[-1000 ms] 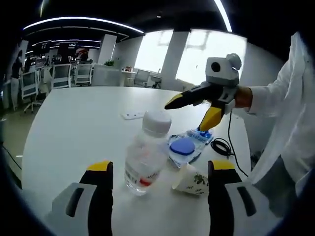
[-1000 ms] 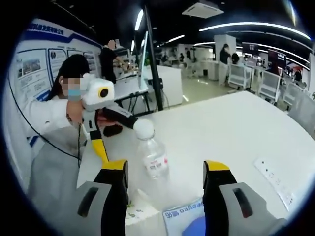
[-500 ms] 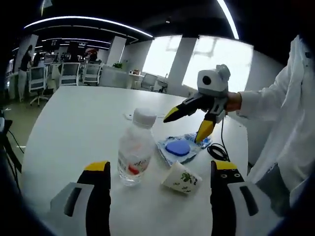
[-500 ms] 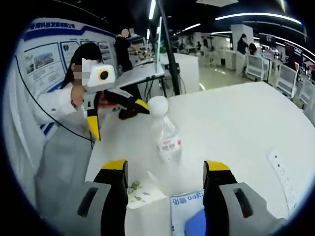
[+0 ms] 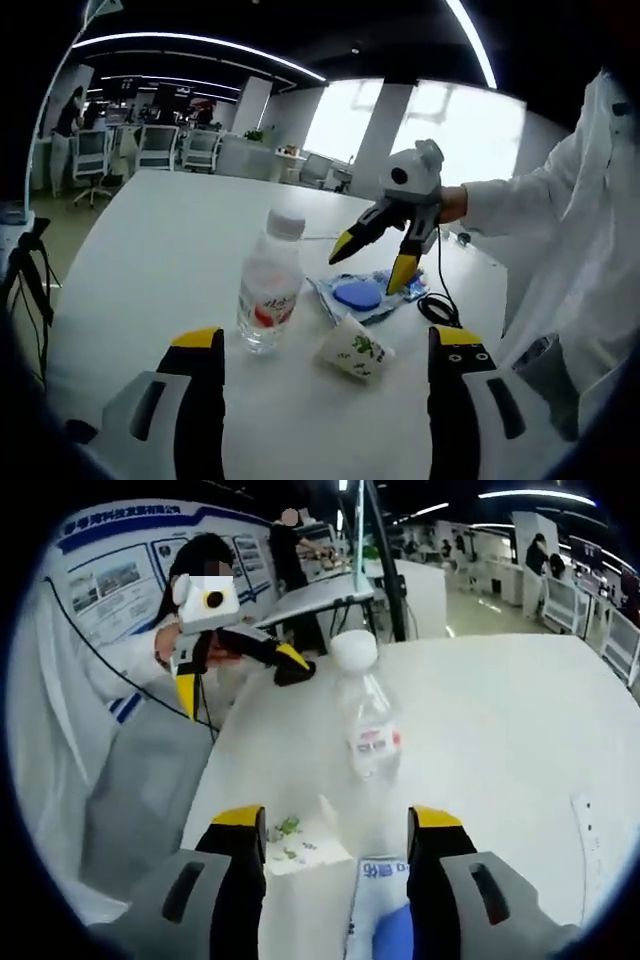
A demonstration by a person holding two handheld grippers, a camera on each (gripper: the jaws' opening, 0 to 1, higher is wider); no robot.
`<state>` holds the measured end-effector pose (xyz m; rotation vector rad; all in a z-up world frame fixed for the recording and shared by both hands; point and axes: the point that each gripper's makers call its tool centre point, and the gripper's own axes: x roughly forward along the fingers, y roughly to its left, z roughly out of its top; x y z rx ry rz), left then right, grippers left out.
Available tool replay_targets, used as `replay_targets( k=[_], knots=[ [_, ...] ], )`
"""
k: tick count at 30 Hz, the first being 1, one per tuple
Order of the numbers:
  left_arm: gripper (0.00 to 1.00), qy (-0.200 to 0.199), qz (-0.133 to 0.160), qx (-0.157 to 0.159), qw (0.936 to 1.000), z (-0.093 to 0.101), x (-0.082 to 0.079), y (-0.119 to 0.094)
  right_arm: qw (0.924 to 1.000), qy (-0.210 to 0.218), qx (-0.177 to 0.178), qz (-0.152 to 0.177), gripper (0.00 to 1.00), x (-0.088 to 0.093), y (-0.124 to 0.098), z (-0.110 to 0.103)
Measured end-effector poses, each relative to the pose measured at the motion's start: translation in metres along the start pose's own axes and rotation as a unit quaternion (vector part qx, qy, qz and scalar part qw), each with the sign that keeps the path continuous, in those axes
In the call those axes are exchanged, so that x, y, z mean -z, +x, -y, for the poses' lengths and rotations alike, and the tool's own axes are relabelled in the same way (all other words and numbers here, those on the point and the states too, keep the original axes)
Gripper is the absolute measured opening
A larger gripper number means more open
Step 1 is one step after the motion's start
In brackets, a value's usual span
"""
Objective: Arrange the tabletop items into an orderly group along one side of the table until the central work area is clear of visible clutter.
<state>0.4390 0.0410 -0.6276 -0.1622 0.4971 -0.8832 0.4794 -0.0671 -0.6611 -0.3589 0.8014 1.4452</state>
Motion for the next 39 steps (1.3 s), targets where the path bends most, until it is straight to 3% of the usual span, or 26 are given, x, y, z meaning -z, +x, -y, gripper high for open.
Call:
replay_targets(
  k=[7, 10, 16, 26, 30, 35, 39],
  knots=[
    [0.84, -0.018, 0.014, -0.007, 0.9997, 0.007, 0.003, -0.010, 0.9984, -0.002, -0.047, -0.030, 0.44, 0.012, 0.017, -0.004],
    [0.84, -0.013, 0.006, -0.008, 0.9999, 0.009, 0.006, -0.011, 0.9969, -0.004, -0.063, -0.047, 0.37, 0.018, 0.023, -0.005],
    [0.83, -0.018, 0.011, -0.012, 0.9997, 0.010, 0.007, -0.012, 0.9903, -0.010, -0.108, -0.086, 0.31, 0.026, 0.034, -0.004],
    [0.80, -0.020, 0.017, -0.019, 0.9995, 0.008, 0.009, -0.014, 0.9812, -0.006, -0.155, -0.115, 0.18, 0.034, 0.048, -0.018],
    [0.80, -0.019, 0.016, -0.018, 0.9995, 0.008, 0.009, -0.013, 0.9785, -0.011, -0.166, -0.122, 0.07, 0.036, 0.046, -0.025],
    [0.79, -0.019, 0.019, -0.016, 0.9995, 0.008, 0.007, -0.011, 0.9773, 0.000, -0.176, -0.117, 0.03, 0.032, 0.038, -0.038],
    [0.79, -0.016, 0.018, -0.009, 0.9997, 0.011, 0.007, -0.009, 0.9713, 0.000, -0.202, -0.126, 0.01, 0.035, 0.030, -0.062]
  ],
)
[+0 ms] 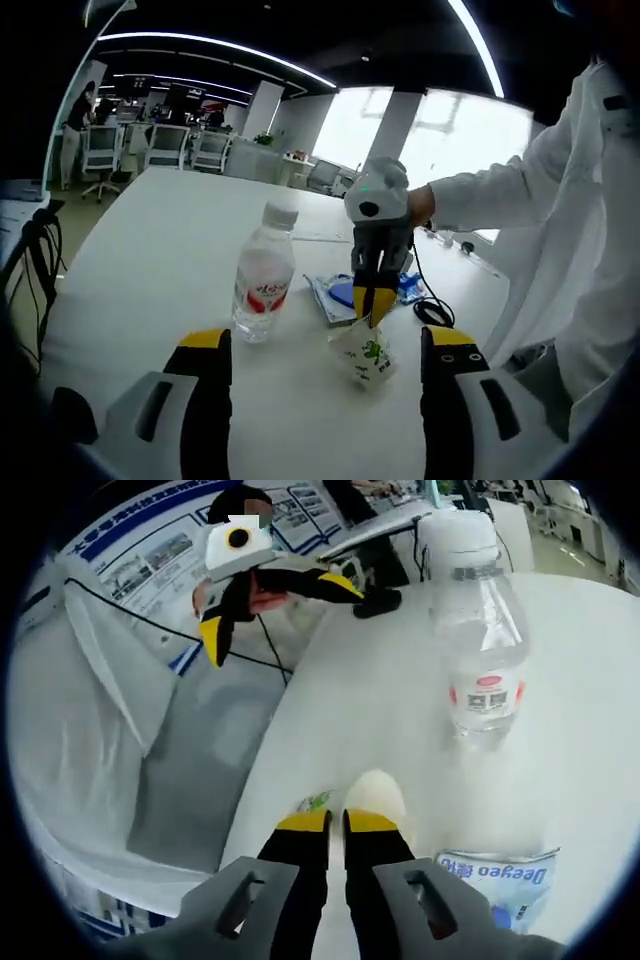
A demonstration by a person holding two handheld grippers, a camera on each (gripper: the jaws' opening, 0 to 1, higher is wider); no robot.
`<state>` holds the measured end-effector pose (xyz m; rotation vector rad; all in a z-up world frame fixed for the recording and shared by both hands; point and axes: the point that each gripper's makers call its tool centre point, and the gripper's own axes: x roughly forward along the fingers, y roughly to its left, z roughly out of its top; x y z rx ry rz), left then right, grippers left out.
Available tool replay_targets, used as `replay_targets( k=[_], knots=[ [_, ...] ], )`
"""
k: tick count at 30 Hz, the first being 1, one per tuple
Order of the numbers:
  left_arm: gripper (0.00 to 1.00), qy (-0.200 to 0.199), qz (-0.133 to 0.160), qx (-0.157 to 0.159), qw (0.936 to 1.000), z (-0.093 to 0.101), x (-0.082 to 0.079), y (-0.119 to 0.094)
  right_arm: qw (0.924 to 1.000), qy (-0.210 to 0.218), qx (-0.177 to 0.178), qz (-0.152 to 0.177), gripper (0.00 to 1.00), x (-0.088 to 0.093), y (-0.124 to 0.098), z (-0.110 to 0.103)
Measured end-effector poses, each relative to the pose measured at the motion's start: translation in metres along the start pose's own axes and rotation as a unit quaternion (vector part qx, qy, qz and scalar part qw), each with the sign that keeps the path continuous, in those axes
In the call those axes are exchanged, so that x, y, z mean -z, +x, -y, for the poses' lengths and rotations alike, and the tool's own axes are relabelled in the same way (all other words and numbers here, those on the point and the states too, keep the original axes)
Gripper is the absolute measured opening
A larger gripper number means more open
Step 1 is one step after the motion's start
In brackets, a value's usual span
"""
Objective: Arrange the tabletop items into an orderly group along one side of the table until the central work area is clear of visible clutter.
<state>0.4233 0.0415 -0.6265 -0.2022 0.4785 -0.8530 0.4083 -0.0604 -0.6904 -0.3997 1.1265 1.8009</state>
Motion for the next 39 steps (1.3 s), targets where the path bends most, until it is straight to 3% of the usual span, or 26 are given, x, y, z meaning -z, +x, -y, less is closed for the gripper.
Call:
replay_targets(
  k=[6, 9, 13, 19, 26, 29, 31, 36, 39],
  knots=[
    [0.78, 0.000, 0.004, 0.005, 1.0000, 0.004, -0.002, 0.001, 0.9996, -0.004, -0.021, 0.016, 0.00, 0.000, 0.004, -0.031],
    [0.78, 0.001, 0.004, 0.006, 1.0000, 0.005, -0.001, 0.000, 0.9994, 0.000, -0.018, 0.031, 0.00, -0.005, 0.002, -0.036],
    [0.78, -0.002, 0.007, 0.006, 1.0000, 0.007, -0.002, -0.001, 0.9974, -0.011, 0.037, 0.062, 0.00, -0.016, -0.011, -0.027],
    [0.77, -0.001, 0.007, 0.009, 0.9999, 0.010, 0.000, -0.001, 0.9854, -0.034, 0.149, 0.074, 0.00, -0.027, -0.041, -0.005],
    [0.77, -0.007, 0.018, 0.014, 0.9997, 0.013, -0.004, 0.000, 0.9724, -0.062, 0.213, 0.072, 0.00, -0.039, -0.057, 0.014],
    [0.77, -0.009, 0.021, 0.015, 0.9996, 0.014, -0.005, 0.000, 0.9618, -0.081, 0.255, 0.056, 0.00, -0.041, -0.063, 0.029],
    [0.77, -0.007, 0.019, 0.014, 0.9997, 0.013, -0.005, 0.000, 0.9504, -0.108, 0.290, 0.037, 0.00, -0.042, -0.067, 0.042],
    [0.77, -0.008, 0.015, 0.012, 0.9998, 0.013, -0.001, -0.001, 0.9473, -0.112, 0.297, 0.043, 0.00, -0.047, -0.062, 0.048],
    [0.77, -0.010, 0.013, 0.011, 0.9998, 0.013, 0.001, -0.002, 0.9388, -0.137, 0.316, 0.006, 0.00, -0.041, -0.059, 0.057]
  ],
)
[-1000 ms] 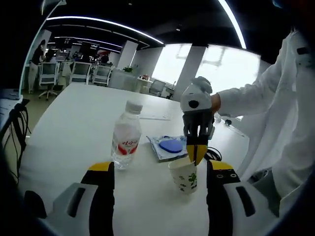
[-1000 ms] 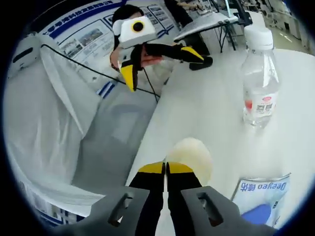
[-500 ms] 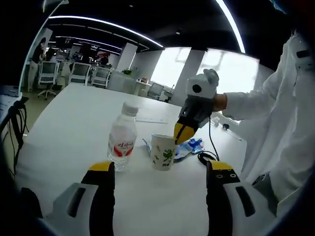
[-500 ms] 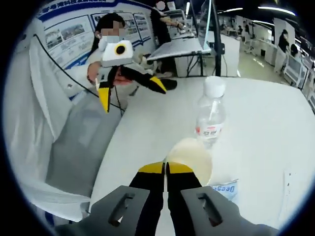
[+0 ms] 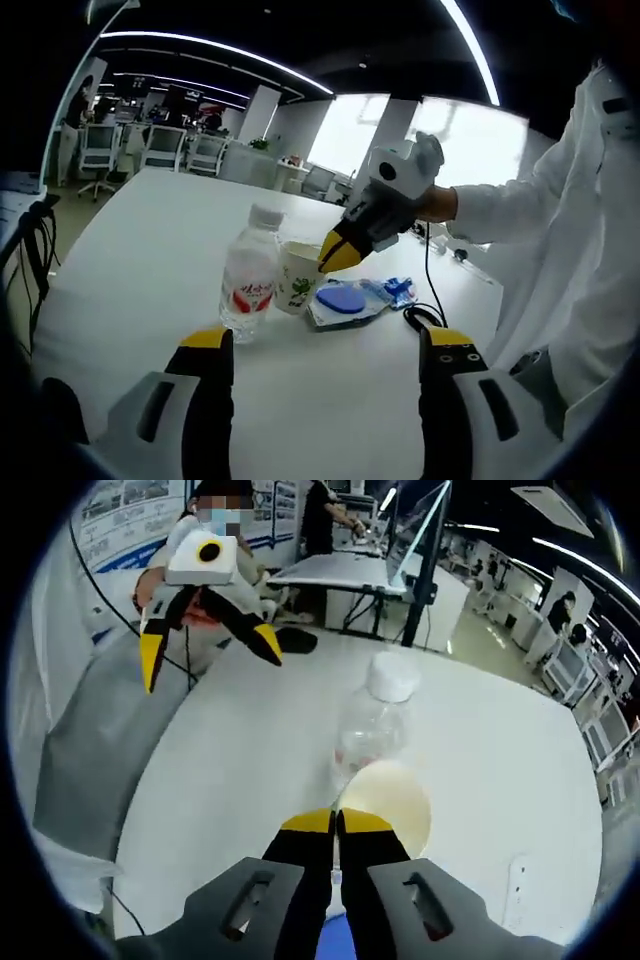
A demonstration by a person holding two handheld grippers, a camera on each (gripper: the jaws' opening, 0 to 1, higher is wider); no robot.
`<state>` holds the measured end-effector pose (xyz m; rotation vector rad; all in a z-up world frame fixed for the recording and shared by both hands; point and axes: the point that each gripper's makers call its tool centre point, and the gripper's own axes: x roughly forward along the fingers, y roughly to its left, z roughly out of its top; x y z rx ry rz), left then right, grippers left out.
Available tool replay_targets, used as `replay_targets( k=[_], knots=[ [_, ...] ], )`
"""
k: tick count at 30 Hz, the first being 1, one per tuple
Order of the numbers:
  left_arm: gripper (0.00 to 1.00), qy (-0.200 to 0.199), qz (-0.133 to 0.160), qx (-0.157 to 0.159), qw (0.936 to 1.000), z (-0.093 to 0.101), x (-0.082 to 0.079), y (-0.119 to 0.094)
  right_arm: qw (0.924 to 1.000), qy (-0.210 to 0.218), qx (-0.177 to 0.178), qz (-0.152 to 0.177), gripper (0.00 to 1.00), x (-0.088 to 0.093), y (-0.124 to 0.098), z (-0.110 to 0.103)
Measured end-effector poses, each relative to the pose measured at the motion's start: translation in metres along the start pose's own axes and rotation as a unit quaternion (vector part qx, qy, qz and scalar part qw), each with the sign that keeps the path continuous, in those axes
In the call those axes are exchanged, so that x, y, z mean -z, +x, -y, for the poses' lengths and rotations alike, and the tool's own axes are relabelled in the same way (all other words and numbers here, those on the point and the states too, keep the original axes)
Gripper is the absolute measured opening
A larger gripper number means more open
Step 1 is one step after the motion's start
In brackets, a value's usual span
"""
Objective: Arrange the tabletop items into an orderly group along one side of the table until the central work area is clear of visible clutter.
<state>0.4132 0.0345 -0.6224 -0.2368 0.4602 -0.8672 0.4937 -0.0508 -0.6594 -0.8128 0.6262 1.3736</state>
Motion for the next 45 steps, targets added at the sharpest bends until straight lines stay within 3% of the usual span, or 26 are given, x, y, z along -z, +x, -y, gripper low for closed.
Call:
replay_targets(
  k=[2, 12, 45],
  knots=[
    [0.77, -0.001, -0.001, -0.001, 1.0000, -0.001, 0.001, -0.001, 0.9997, -0.024, 0.002, -0.008, 0.00, 0.002, 0.006, -0.002],
    [0.77, -0.005, -0.003, -0.004, 1.0000, -0.004, 0.004, 0.000, 0.9979, -0.058, -0.002, -0.028, 0.00, 0.016, 0.025, -0.010],
    [0.76, -0.011, -0.010, -0.002, 0.9999, -0.003, 0.011, 0.004, 0.9989, -0.043, -0.004, -0.019, 0.03, 0.022, 0.034, -0.011]
  ],
)
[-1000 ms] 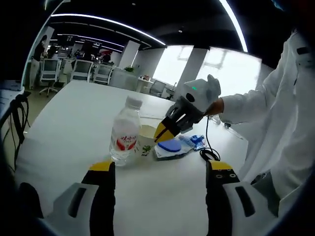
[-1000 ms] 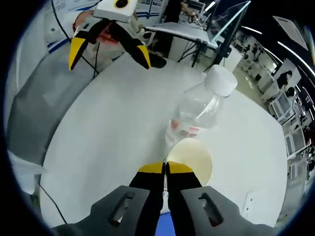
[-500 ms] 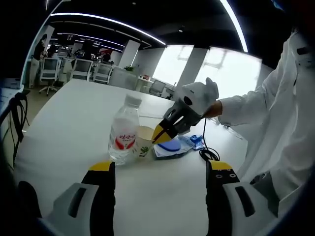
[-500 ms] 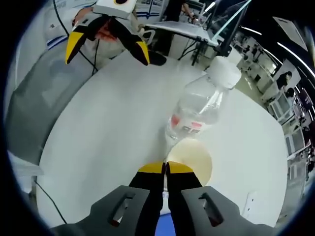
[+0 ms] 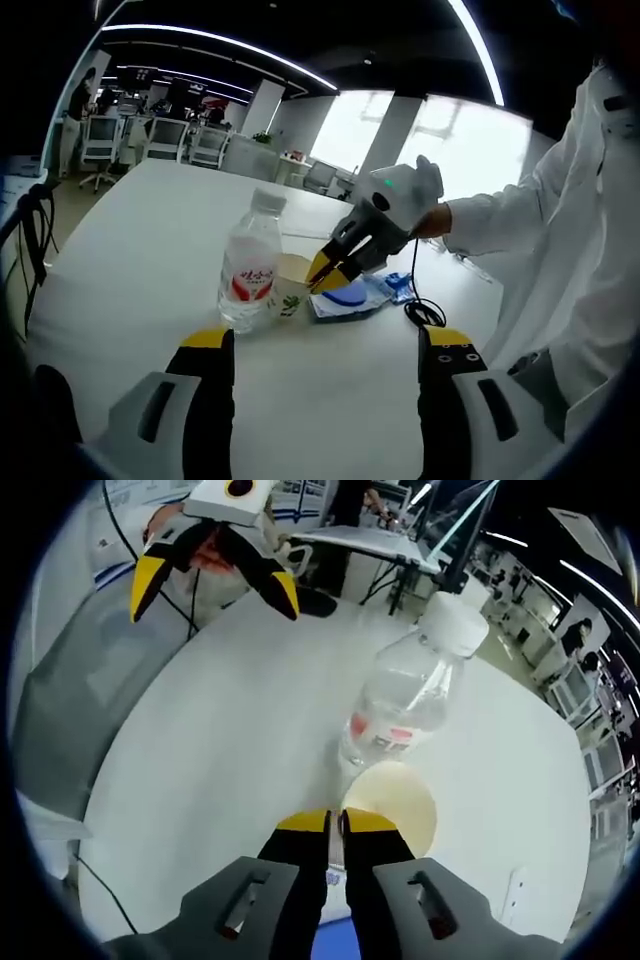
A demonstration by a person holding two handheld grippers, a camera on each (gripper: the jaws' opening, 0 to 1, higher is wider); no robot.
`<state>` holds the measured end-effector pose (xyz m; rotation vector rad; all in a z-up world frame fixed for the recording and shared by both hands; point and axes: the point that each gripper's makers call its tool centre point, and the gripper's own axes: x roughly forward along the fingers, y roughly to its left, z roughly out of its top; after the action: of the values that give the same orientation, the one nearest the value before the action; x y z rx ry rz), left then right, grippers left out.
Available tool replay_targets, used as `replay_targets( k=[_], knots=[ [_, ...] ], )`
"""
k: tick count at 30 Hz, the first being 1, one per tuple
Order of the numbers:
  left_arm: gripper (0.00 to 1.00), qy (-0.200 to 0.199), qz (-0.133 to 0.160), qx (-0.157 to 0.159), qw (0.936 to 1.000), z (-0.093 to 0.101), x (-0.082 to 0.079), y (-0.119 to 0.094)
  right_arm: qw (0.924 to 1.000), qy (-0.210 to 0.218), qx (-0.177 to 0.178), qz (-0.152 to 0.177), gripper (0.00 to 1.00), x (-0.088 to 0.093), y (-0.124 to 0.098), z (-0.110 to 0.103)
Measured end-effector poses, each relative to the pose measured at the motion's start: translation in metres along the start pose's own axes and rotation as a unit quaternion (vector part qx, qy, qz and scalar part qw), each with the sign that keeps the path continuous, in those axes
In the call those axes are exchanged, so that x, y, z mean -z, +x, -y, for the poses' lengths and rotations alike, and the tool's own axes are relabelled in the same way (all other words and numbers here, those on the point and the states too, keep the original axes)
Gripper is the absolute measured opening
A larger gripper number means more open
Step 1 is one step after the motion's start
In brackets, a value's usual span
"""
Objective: Arrange the tabletop items into an orderly group along one side of the table until the central work area is clear of visible clutter.
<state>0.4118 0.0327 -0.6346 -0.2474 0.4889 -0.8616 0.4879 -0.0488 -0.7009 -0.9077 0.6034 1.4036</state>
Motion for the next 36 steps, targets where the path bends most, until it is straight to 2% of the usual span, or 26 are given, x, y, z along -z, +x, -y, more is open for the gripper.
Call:
replay_targets(
  k=[12, 36],
  knots=[
    [0.76, 0.001, 0.000, 0.001, 1.0000, 0.001, 0.000, 0.001, 0.9999, 0.011, 0.005, 0.007, 0.15, -0.003, -0.001, 0.001],
    [0.77, 0.012, -0.003, 0.008, 0.9999, 0.008, -0.008, 0.000, 0.9979, 0.053, 0.023, 0.029, 0.25, -0.009, -0.011, 0.004]
  ],
)
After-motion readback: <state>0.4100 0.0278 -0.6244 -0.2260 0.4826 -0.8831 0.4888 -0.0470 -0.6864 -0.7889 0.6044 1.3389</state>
